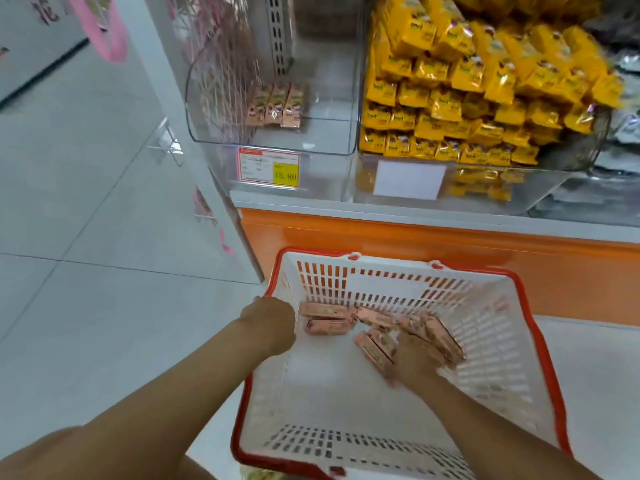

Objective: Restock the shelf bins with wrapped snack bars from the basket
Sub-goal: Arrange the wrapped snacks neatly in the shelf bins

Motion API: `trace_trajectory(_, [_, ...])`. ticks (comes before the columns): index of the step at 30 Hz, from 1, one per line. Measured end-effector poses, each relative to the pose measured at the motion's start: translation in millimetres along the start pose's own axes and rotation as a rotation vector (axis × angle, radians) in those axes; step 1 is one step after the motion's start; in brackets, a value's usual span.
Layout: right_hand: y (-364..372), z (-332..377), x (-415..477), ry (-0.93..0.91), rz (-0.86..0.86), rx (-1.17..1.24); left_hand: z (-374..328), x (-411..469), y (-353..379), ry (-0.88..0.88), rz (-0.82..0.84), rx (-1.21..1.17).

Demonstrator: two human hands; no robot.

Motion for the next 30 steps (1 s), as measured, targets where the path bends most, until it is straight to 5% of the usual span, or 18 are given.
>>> trace_trajectory(10, [38,8,27,0.014,0.018,0.094,-3,10,-12,0.012,-0.002,0.031])
trace_trajectory(15, [21,22,19,0.019,0.429,0.525,-8,3,-22,-0.079,-0.142,0.057])
trace_trajectory(18, [-16,36,-18,-0.099,0.615,0.880,-15,-7,-34,-0.022,-0.229,-0.338])
trace_trajectory(20, [-48,43,-44,-0.205,0.635,1.011,-21,-12,-37,0.058,-0.135,-0.688])
trace_trajectory(25, [-118,62,-100,-0.486,0.289,0.870,-31,-27,-40,0.250,-0.002,-1.393])
trace_trajectory(30, [-164,76,-145,-0.624,0.047,0.967,-25,-49,-63,0.429,-0.112,-1.748])
Point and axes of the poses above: each hand's wrist, its own x-axis towards the middle knuckle, its own y-axis out of the palm, z = x × y, the point moved 4 cm from there along x, towards the middle knuckle, and after that the axes turned 6 degrees about y, right-handed, at the moved point
